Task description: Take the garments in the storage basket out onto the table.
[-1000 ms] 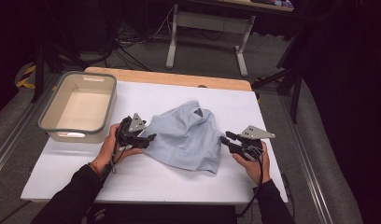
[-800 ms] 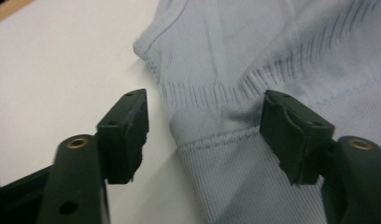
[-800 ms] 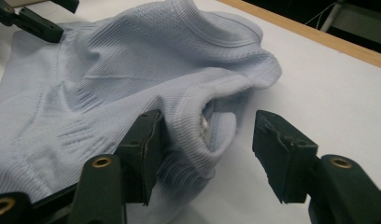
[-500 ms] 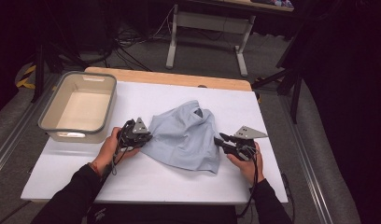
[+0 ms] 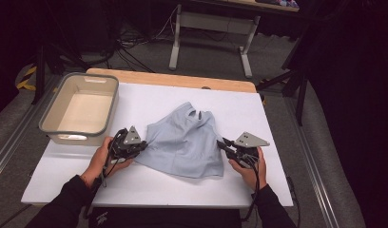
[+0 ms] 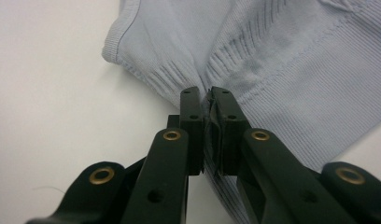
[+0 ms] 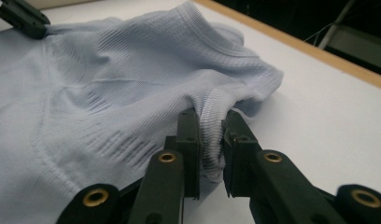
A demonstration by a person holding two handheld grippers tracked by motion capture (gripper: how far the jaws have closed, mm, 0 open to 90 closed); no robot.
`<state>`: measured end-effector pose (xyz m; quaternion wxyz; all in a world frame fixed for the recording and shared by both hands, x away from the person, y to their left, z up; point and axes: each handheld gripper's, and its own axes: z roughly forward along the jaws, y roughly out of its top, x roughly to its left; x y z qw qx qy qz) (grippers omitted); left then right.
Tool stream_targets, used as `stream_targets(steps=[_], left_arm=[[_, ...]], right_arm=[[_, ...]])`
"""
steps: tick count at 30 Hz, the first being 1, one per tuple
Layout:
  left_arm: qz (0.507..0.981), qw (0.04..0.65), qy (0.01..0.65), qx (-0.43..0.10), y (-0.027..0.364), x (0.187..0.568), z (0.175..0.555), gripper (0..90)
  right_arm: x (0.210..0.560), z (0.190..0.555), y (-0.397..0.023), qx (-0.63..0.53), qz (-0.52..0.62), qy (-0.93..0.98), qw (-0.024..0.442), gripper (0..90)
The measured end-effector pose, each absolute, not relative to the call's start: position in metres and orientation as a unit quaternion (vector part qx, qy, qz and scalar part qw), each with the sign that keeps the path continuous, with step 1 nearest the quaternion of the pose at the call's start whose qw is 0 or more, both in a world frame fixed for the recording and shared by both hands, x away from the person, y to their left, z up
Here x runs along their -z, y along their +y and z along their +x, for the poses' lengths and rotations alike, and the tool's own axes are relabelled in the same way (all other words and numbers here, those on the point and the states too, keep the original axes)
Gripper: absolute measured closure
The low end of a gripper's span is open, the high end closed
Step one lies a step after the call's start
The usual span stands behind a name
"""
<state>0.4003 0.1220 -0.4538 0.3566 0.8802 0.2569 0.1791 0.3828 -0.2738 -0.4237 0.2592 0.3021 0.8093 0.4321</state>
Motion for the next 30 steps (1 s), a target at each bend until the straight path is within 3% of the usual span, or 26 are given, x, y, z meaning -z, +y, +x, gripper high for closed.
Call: stream_targets(steps=[11,12,15,17,19,22,26,30], left_arm=[[0.890,0.340,0.236,-0.190,0.123,0.465,0.374,82.6],[0.890,0.341,0.231,-0.195,0.123,0.464,0.375,79.6],[0.875,0.368,0.229,-0.216,0.127,0.454,0.380,74.5],[0.855,0.406,0.242,-0.214,0.131,0.444,0.390,64.1],[0.850,0.413,0.245,-0.216,0.132,0.443,0.393,62.3],[0.848,0.409,0.247,-0.228,0.128,0.441,0.404,52.2],[0.848,0.398,0.253,-0.244,0.121,0.441,0.417,44.2],[0.848,0.393,0.256,-0.249,0.114,0.443,0.429,42.5]], right_arm=[[0.443,0.388,-0.269,-0.383,0.286,0.846,0.235,77.9],[0.447,0.390,-0.267,-0.362,0.279,0.860,0.226,72.3],[0.449,0.391,-0.266,-0.350,0.275,0.866,0.228,71.3],[0.445,0.392,-0.268,-0.364,0.280,0.859,0.225,62.9],[0.442,0.392,-0.270,-0.369,0.282,0.856,0.227,58.5],[0.428,0.391,-0.280,-0.402,0.284,0.841,0.224,45.3],[0.413,0.391,-0.293,-0.452,0.287,0.815,0.220,43.3],[0.405,0.398,-0.294,-0.484,0.316,0.788,0.210,44.3]])
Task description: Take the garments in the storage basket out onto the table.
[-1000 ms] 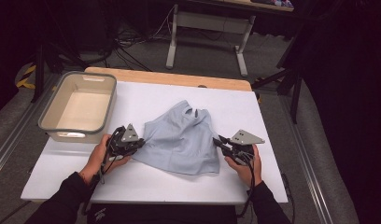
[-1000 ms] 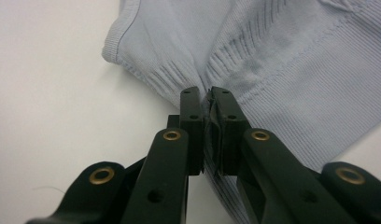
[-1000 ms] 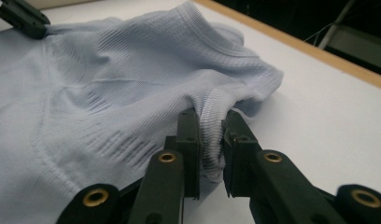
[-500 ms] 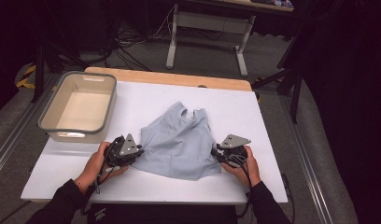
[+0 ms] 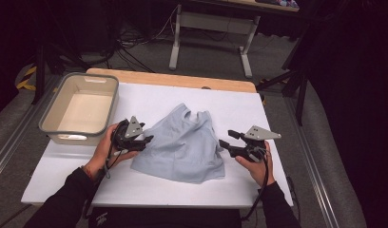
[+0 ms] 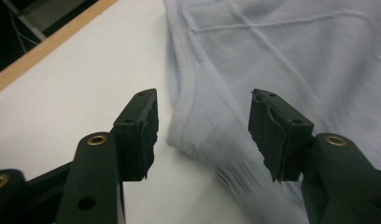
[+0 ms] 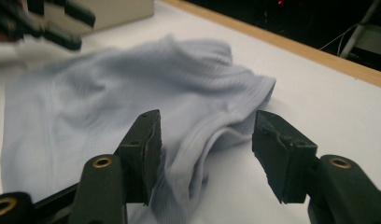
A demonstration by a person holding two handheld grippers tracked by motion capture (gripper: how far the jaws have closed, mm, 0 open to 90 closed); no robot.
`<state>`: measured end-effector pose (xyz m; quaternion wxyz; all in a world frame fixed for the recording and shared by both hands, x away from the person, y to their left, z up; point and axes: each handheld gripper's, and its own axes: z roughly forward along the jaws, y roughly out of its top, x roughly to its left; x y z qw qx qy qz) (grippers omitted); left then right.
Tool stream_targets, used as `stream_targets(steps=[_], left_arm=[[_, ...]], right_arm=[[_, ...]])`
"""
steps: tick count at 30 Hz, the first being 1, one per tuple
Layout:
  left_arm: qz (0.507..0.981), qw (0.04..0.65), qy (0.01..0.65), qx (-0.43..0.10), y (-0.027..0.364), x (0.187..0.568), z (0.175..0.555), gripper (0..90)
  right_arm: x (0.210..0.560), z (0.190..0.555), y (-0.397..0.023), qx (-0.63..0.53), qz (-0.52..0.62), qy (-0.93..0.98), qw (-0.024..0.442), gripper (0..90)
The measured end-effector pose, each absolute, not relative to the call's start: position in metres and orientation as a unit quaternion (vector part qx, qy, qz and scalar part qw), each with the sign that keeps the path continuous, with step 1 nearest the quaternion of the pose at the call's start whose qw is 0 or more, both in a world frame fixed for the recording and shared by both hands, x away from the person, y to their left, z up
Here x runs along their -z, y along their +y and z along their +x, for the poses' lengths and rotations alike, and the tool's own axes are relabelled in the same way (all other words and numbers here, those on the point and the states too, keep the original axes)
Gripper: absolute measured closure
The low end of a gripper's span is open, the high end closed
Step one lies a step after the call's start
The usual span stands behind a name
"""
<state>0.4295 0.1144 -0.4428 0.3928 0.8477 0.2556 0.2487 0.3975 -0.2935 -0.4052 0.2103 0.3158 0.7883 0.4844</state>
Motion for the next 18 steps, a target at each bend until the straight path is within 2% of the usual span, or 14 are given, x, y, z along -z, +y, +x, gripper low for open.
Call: stream_targets(steps=[4,7,11,12,15,16,18], left_arm=[[0.849,0.381,0.279,-0.237,0.106,0.450,0.451,42.0],[0.855,0.364,0.292,-0.224,0.101,0.459,0.465,45.3],[0.868,0.350,0.286,-0.203,0.099,0.466,0.468,64.6],[0.869,0.349,0.286,-0.202,0.099,0.466,0.468,65.2],[0.872,0.354,0.282,-0.189,0.099,0.467,0.467,77.3],[0.873,0.354,0.280,-0.185,0.099,0.467,0.467,77.3],[0.874,0.352,0.279,-0.184,0.099,0.466,0.466,80.5]], right_arm=[[0.409,0.414,-0.275,-0.460,0.337,0.795,0.205,45.2],[0.423,0.428,-0.263,-0.428,0.353,0.814,0.173,45.1],[0.438,0.437,-0.264,-0.409,0.384,0.814,0.149,47.7],[0.441,0.438,-0.265,-0.409,0.389,0.814,0.137,48.5],[0.447,0.440,-0.266,-0.402,0.392,0.818,0.122,53.0],[0.450,0.440,-0.265,-0.397,0.391,0.821,0.120,54.9],[0.455,0.439,-0.262,-0.388,0.385,0.829,0.117,63.3]])
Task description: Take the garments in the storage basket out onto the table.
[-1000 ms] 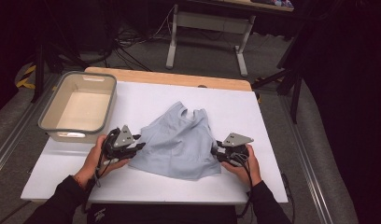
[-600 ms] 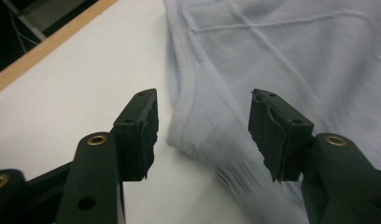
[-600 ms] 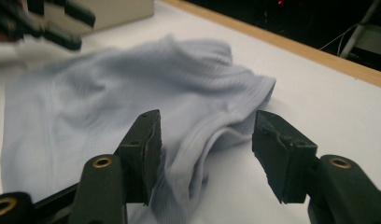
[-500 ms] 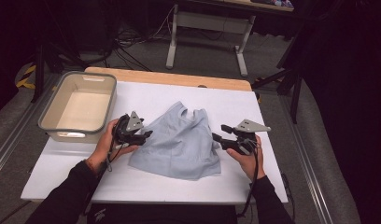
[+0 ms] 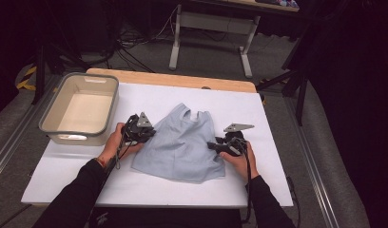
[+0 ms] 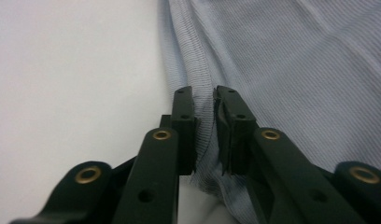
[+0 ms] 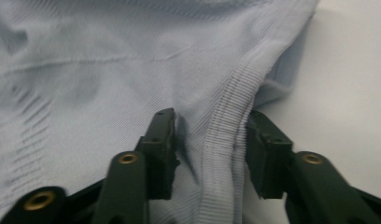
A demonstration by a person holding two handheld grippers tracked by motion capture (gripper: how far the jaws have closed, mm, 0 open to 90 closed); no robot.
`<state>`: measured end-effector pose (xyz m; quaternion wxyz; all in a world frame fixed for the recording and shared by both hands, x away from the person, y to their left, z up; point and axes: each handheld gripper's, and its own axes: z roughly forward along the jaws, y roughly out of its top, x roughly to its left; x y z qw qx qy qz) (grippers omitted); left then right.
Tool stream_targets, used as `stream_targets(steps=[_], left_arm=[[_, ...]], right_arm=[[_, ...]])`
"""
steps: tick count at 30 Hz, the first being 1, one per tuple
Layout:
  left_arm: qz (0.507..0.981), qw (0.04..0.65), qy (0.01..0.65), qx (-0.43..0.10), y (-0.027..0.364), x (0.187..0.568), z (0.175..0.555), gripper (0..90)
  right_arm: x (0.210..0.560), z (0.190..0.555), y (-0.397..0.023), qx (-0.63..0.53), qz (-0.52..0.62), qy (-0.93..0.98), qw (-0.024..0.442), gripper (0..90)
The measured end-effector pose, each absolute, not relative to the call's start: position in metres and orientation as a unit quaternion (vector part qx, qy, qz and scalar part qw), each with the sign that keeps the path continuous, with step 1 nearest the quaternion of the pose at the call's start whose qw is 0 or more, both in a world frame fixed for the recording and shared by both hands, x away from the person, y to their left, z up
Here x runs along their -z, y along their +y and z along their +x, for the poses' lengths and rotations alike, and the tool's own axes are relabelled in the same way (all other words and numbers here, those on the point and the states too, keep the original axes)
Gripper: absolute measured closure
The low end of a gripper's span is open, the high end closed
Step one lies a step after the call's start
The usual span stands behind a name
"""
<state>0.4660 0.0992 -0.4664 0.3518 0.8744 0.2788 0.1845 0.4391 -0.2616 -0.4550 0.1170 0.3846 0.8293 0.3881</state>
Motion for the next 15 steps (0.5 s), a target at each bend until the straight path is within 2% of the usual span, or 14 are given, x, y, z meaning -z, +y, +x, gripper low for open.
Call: stream_targets(steps=[3,6,15], left_arm=[[0.871,0.354,0.281,-0.191,0.099,0.467,0.463,81.9],[0.865,0.360,0.284,-0.205,0.100,0.463,0.459,82.5],[0.815,0.425,0.307,-0.247,0.117,0.429,0.441,82.9]], right_arm=[[0.456,0.436,-0.260,-0.388,0.372,0.834,0.128,70.7],[0.452,0.433,-0.261,-0.394,0.367,0.831,0.139,74.3],[0.423,0.416,-0.267,-0.424,0.359,0.798,0.233,79.7]])
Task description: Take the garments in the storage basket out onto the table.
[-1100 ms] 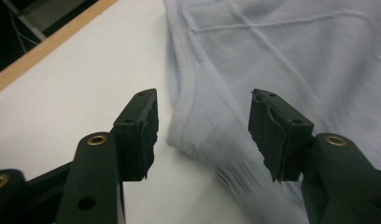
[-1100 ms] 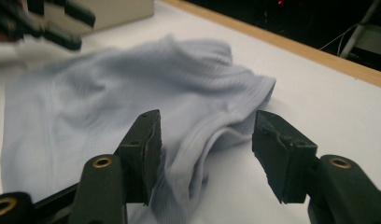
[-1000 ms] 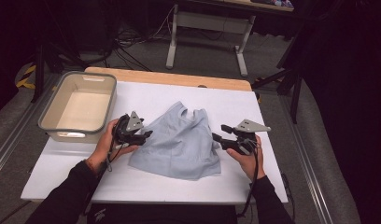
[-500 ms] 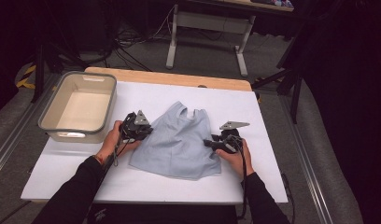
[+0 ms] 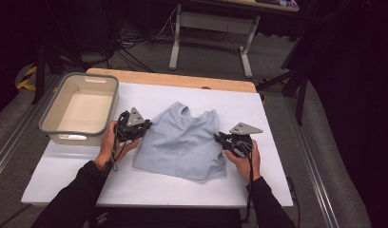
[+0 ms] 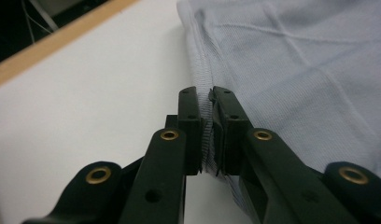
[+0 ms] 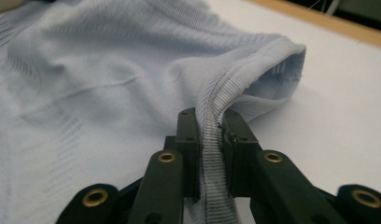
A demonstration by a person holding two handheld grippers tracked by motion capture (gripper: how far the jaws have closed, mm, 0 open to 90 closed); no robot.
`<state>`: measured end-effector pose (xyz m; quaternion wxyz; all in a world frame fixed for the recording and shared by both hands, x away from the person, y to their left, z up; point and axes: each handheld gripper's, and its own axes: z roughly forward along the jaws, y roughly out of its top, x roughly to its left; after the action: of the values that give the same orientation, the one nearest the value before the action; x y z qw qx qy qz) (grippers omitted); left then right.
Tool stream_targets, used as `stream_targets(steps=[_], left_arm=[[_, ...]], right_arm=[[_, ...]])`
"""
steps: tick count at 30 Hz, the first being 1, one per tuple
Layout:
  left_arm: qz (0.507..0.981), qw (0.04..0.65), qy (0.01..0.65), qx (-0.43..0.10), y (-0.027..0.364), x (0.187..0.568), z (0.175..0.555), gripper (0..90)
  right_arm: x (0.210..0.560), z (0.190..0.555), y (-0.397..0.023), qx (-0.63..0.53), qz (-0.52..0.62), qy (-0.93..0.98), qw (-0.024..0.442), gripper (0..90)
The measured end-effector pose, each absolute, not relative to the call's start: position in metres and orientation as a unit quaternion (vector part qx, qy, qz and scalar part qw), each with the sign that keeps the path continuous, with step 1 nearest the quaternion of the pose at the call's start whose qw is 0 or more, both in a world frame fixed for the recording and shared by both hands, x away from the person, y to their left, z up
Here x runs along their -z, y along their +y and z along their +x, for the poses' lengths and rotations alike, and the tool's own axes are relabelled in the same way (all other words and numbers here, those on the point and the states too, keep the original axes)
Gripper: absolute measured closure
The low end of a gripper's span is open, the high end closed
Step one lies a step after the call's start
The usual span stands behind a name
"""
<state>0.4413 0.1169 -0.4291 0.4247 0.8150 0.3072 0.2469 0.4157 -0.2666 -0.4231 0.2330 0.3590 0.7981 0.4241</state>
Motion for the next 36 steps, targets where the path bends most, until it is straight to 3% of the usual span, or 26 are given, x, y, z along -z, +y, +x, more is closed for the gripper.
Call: stream_targets(steps=[3,8,14,20,24,36], left_arm=[[0.813,0.428,0.311,-0.242,0.122,0.423,0.435,82.7],[0.844,0.371,0.312,-0.227,0.121,0.437,0.436,82.4],[0.866,0.334,0.299,-0.219,0.113,0.458,0.442,81.0],[0.850,0.382,0.283,-0.226,0.108,0.458,0.444,61.2],[0.835,0.402,0.282,-0.246,0.105,0.449,0.448,51.1],[0.829,0.407,0.317,-0.216,0.090,0.435,0.504,40.4]], right_arm=[[0.419,0.414,-0.269,-0.438,0.371,0.780,0.248,79.6],[0.429,0.420,-0.267,-0.420,0.379,0.787,0.244,76.5],[0.445,0.428,-0.266,-0.396,0.384,0.800,0.236,65.2],[0.447,0.427,-0.270,-0.395,0.386,0.805,0.216,64.9],[0.438,0.424,-0.275,-0.413,0.385,0.792,0.231,56.7],[0.405,0.471,-0.270,-0.447,0.371,0.774,0.251,46.2]])
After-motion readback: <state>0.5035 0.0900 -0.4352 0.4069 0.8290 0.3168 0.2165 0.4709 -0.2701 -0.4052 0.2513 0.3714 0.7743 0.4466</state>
